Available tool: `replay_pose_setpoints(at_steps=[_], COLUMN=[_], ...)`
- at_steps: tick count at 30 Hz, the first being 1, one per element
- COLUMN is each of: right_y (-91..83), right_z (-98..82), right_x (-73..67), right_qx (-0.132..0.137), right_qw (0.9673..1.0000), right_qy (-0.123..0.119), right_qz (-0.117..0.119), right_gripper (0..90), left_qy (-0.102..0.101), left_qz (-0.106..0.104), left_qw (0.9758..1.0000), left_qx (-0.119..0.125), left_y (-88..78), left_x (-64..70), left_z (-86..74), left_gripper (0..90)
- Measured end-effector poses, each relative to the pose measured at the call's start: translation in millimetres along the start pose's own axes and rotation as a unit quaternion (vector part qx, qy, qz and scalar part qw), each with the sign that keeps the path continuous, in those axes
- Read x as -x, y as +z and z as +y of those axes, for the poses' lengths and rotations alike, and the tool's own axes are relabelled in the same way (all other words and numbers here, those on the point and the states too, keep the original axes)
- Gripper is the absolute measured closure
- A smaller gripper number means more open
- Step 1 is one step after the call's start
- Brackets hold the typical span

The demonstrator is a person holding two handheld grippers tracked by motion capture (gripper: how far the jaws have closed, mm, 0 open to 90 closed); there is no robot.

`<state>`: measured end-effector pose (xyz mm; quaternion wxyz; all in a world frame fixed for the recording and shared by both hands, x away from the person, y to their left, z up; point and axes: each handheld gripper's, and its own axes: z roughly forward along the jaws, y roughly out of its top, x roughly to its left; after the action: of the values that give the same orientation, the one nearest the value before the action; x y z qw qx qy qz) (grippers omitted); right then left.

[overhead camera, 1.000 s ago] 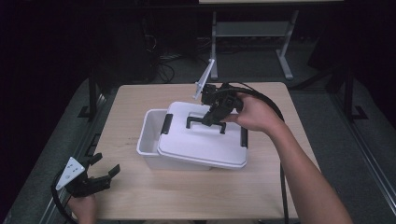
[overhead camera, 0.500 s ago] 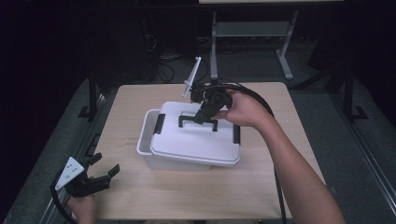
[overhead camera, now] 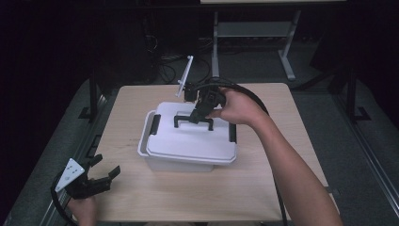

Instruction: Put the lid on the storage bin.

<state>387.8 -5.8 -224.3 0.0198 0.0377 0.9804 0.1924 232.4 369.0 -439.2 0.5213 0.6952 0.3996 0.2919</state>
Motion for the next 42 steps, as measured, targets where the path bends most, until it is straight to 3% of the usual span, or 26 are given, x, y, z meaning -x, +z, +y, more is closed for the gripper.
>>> replay_pose_setpoints(at_steps=[20, 42], right_y=[24.9, 51.9], right_z=[28.6, 38.3], right_x=[19.7, 37.4], right_qx=[-0.012, -0.023], right_qw=[0.9997, 0.9992], right_qy=[-0.012, -0.011], right_qz=[0.02, 0.031], right_gripper=[84.4, 84.3], left_qy=[-0.001, -0.005], left_qz=[0.0, 0.003], left_qw=[1.0, 1.0], left_qx=[0.001, 0.005], left_y=[-1.1, -4.2], left_x=[-0.4, -2.5], left_z=[-0.5, -1.2], left_gripper=[13.4, 13.4])
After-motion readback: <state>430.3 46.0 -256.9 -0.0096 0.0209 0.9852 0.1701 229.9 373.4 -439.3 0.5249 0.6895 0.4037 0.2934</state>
